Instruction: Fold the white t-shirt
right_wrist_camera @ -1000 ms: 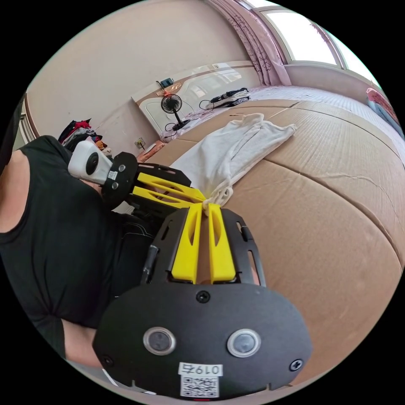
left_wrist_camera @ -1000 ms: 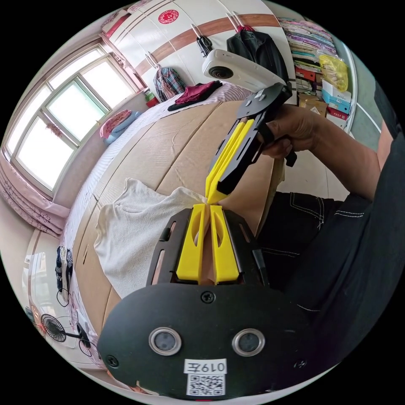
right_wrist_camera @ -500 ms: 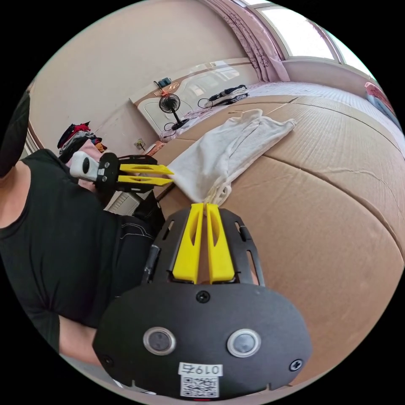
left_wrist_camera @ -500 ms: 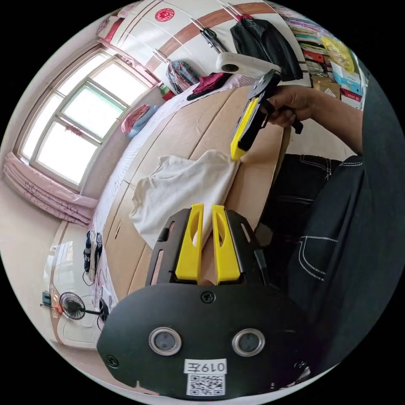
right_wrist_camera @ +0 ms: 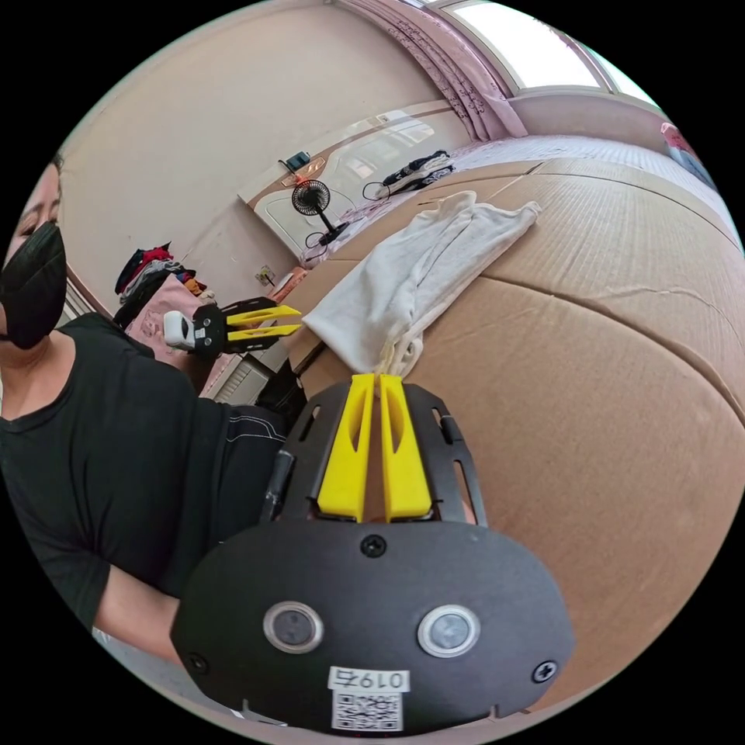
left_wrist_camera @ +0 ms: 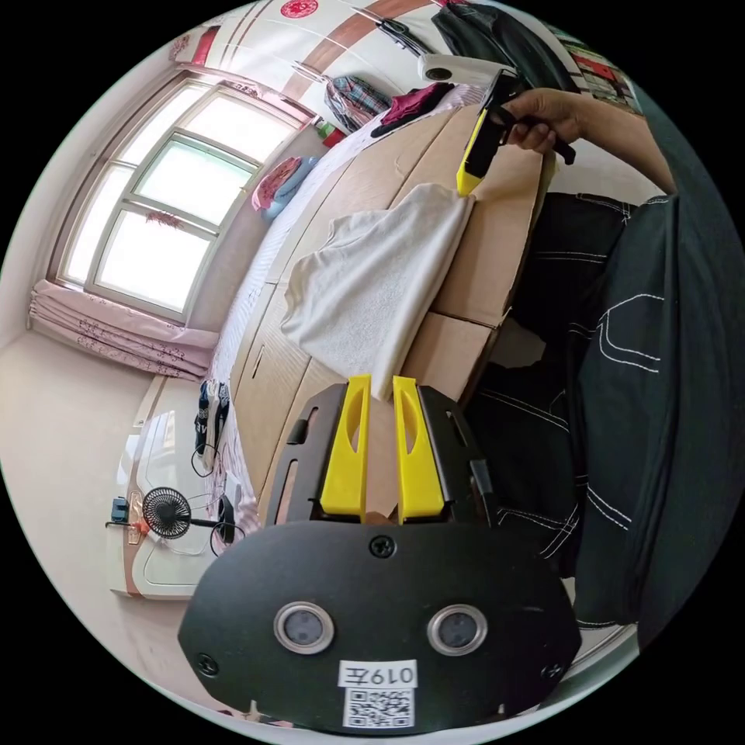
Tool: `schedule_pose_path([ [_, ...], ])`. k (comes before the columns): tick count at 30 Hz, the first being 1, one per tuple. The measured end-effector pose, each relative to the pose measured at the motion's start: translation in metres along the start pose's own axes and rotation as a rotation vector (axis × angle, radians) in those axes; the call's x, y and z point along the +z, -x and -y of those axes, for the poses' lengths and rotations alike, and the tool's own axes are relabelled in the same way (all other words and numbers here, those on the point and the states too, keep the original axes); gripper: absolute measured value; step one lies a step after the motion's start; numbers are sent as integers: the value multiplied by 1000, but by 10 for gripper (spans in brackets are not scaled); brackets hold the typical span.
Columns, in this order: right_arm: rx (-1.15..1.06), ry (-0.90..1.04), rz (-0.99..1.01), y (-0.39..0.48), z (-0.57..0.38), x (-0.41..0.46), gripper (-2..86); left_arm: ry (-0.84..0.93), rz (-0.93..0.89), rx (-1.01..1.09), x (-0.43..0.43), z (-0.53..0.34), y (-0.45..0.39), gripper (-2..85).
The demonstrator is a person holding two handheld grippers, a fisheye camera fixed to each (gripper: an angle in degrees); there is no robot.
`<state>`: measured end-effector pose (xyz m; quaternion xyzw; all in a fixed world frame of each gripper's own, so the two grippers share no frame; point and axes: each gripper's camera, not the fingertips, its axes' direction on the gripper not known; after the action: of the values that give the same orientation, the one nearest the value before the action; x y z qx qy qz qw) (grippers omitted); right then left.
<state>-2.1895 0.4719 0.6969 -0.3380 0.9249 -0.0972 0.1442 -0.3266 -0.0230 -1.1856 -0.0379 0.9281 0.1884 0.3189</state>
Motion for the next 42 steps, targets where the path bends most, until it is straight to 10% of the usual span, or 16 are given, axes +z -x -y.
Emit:
schedule_pose_path([
  [29, -17, -5, -8, 5, 32, 19, -1, 216, 237, 515, 32, 42, -75, 9],
  [42, -6, 4, 5, -1, 61, 47, 0, 149, 153, 248, 64, -4, -44, 11],
])
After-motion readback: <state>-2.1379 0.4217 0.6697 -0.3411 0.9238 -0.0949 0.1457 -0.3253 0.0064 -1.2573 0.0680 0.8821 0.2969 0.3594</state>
